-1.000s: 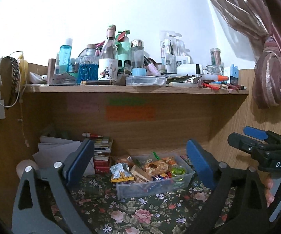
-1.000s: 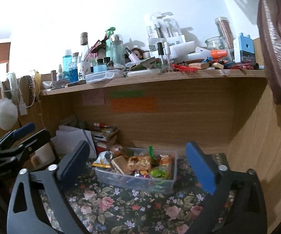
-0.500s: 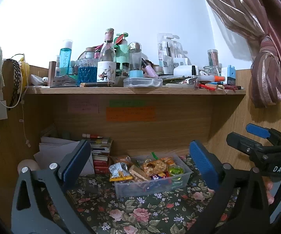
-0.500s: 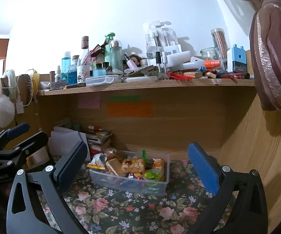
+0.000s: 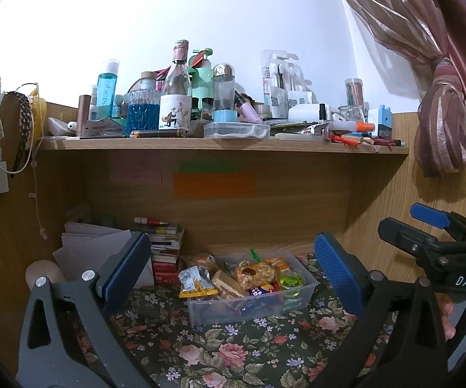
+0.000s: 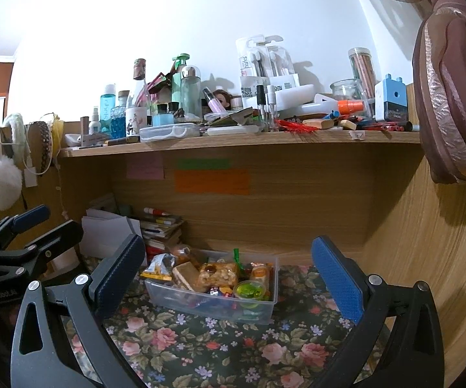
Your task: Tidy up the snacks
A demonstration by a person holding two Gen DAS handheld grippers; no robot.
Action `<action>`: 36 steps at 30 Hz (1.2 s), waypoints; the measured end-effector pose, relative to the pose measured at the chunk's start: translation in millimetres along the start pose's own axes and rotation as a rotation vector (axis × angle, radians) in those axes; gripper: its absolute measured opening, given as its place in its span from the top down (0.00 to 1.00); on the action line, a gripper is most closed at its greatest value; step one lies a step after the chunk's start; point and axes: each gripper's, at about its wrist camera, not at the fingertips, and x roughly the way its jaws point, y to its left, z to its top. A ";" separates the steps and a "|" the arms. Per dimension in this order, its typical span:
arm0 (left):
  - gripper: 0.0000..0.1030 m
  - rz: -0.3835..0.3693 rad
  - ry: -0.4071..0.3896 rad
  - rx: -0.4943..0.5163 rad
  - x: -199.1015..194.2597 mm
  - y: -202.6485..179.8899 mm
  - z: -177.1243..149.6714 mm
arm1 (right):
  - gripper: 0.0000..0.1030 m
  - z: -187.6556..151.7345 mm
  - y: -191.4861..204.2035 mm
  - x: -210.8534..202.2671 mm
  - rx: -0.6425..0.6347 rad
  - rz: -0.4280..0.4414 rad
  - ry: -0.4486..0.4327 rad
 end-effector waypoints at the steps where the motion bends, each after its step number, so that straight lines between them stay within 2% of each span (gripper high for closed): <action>1: 0.00 -0.001 0.002 -0.001 0.8 0.8 -0.2 | 0.00 -0.2 -0.1 0.3 0.001 -0.001 0.000; 36: 0.00 -0.034 0.026 -0.005 10.1 4.3 -2.2 | 0.00 -0.2 -1.3 4.5 -0.004 0.003 0.001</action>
